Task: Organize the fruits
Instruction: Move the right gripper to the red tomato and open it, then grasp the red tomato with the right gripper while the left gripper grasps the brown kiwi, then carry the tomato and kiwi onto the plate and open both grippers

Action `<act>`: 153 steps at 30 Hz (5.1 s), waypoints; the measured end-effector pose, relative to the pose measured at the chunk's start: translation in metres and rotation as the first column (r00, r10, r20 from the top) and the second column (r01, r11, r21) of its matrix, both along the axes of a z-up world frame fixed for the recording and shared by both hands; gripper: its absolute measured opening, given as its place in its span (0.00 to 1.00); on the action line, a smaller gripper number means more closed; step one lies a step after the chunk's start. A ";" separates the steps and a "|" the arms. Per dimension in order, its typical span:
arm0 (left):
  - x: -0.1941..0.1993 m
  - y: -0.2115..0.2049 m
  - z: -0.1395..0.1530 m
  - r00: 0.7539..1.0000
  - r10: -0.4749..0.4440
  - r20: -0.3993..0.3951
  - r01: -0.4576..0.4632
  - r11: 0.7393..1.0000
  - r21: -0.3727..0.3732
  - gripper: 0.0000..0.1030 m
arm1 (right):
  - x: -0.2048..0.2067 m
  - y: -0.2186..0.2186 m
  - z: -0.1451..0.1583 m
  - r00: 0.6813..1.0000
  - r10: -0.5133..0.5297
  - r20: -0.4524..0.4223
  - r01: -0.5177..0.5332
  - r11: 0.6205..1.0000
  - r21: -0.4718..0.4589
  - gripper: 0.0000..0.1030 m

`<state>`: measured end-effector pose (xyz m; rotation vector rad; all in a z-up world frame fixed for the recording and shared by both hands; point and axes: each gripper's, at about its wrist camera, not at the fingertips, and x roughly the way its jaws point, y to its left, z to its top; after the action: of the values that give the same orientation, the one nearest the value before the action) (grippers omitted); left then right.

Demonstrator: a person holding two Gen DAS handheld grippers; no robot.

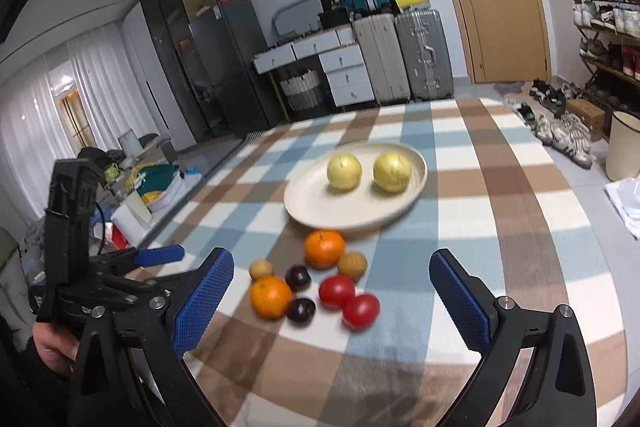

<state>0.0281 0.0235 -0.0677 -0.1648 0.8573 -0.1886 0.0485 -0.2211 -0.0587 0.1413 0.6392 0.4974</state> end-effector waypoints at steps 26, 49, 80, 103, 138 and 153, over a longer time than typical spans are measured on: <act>-0.016 0.021 -0.023 0.999 0.017 -0.039 -0.017 1.000 -0.022 0.99 | 0.018 0.016 -0.059 0.989 -0.009 -0.145 -0.013 0.989 -0.149 0.80; -0.013 0.051 -0.025 0.995 0.086 -0.041 -0.088 0.995 -0.039 0.99 | 0.031 0.021 -0.072 0.976 0.015 -0.219 -0.049 0.988 -0.148 0.29; 0.075 0.040 -0.043 0.986 0.065 -0.152 -0.078 0.994 -0.078 0.97 | 0.044 0.010 -0.047 0.985 0.101 -0.138 -0.100 0.995 0.017 0.29; 0.098 -0.004 -0.056 0.975 -0.099 -0.198 0.083 0.993 -0.087 0.23 | 0.053 0.005 -0.054 0.979 0.123 -0.162 -0.115 0.992 0.059 0.29; 0.190 -0.007 0.005 0.975 -0.172 -0.143 0.140 0.968 -0.210 0.21 | 0.119 0.030 -0.015 0.970 0.201 -0.136 -0.190 0.978 0.090 0.29; 0.240 -0.024 -0.003 0.967 -0.194 -0.164 0.157 0.964 -0.214 0.21 | 0.169 0.039 -0.025 0.962 0.193 -0.192 -0.187 0.981 0.051 0.29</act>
<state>0.2676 -0.0001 -0.0707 -0.2972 1.0375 -0.4328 0.2180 -0.1825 -0.0833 0.1618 0.8428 0.6850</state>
